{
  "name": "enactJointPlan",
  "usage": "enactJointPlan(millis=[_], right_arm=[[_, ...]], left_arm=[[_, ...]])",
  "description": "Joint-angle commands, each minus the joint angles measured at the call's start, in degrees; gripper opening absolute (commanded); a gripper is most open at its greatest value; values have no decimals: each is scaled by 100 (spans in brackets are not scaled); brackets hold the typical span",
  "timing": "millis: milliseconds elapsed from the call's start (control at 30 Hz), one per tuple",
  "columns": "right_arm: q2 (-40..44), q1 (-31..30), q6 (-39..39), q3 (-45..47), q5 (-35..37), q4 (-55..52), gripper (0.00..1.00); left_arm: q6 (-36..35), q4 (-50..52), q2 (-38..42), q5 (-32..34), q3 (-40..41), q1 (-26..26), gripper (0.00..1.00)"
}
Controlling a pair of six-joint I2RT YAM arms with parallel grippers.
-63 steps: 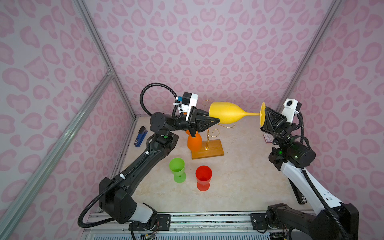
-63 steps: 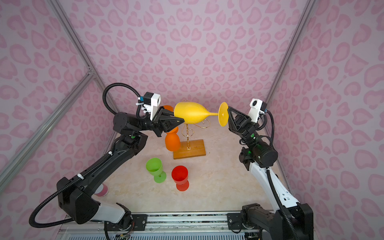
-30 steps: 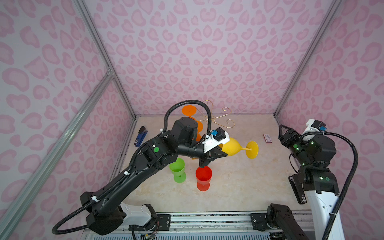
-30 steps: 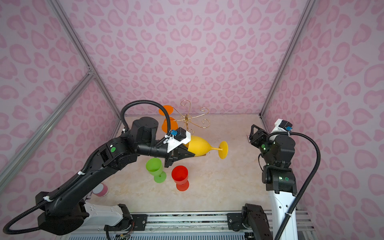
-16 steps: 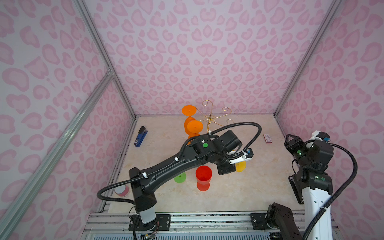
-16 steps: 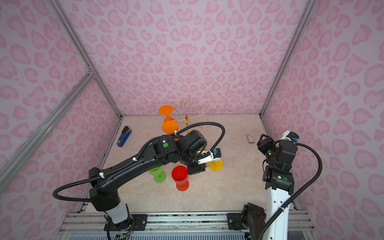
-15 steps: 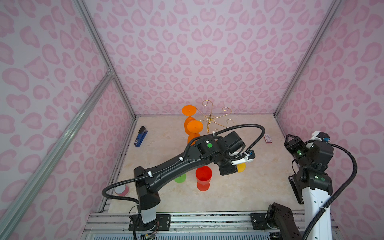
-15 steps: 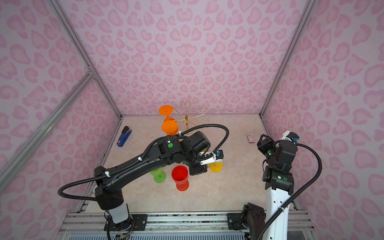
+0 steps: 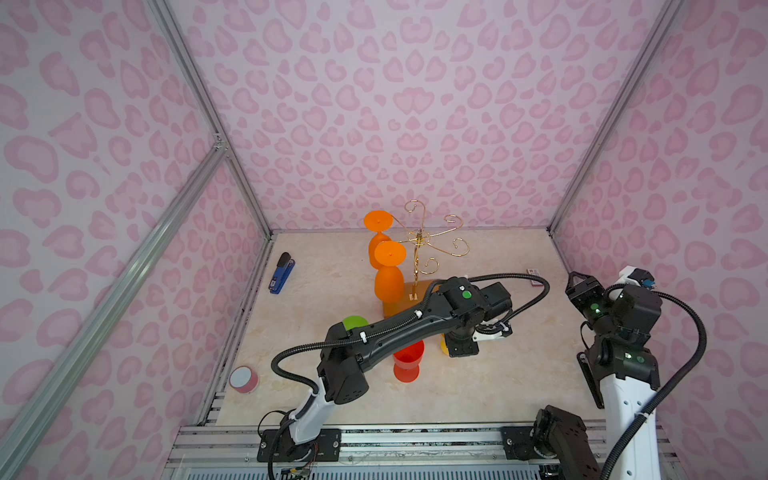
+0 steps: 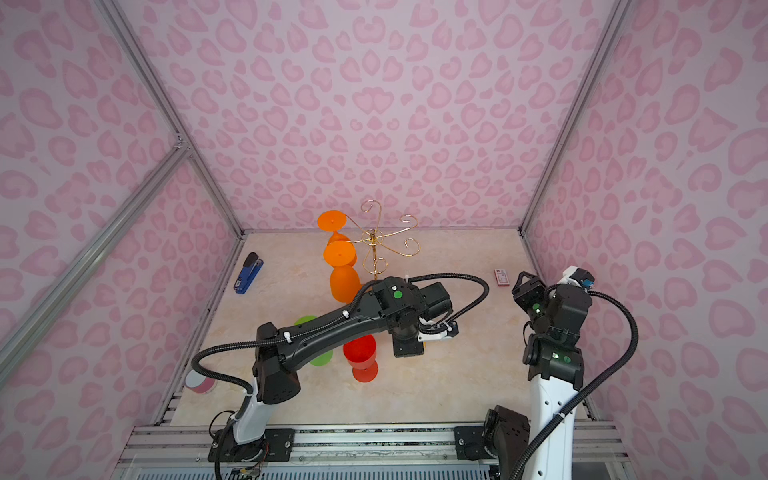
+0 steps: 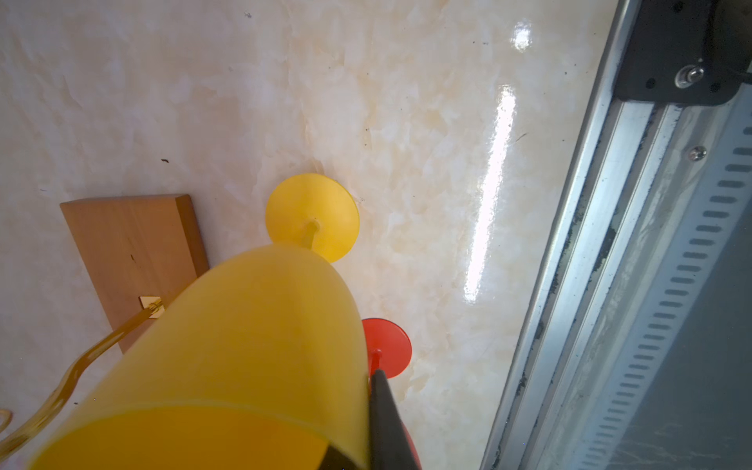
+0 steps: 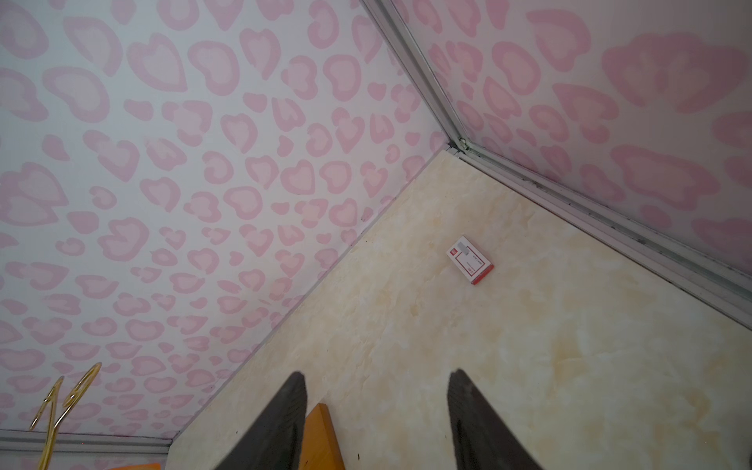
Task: Take the wine glass off the wine glass rack
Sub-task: Place the wine glass at the center of the table.
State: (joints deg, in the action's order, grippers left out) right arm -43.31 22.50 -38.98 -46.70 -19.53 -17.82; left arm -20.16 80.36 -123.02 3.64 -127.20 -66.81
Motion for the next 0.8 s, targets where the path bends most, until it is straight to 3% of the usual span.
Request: enactJointPlan(millis=[0,533,767], right_arm=[[14,0,-39,43,-51,169,56],[59,-1,-133,175,-148,266,56],[55,-1,-144,191,-172,280,56]], left_arm=[[-58,138,-97,11,-50,34,2],[-32,226,-213,-124,99,252,2],[-16,270,-194,-93,50,265,21]])
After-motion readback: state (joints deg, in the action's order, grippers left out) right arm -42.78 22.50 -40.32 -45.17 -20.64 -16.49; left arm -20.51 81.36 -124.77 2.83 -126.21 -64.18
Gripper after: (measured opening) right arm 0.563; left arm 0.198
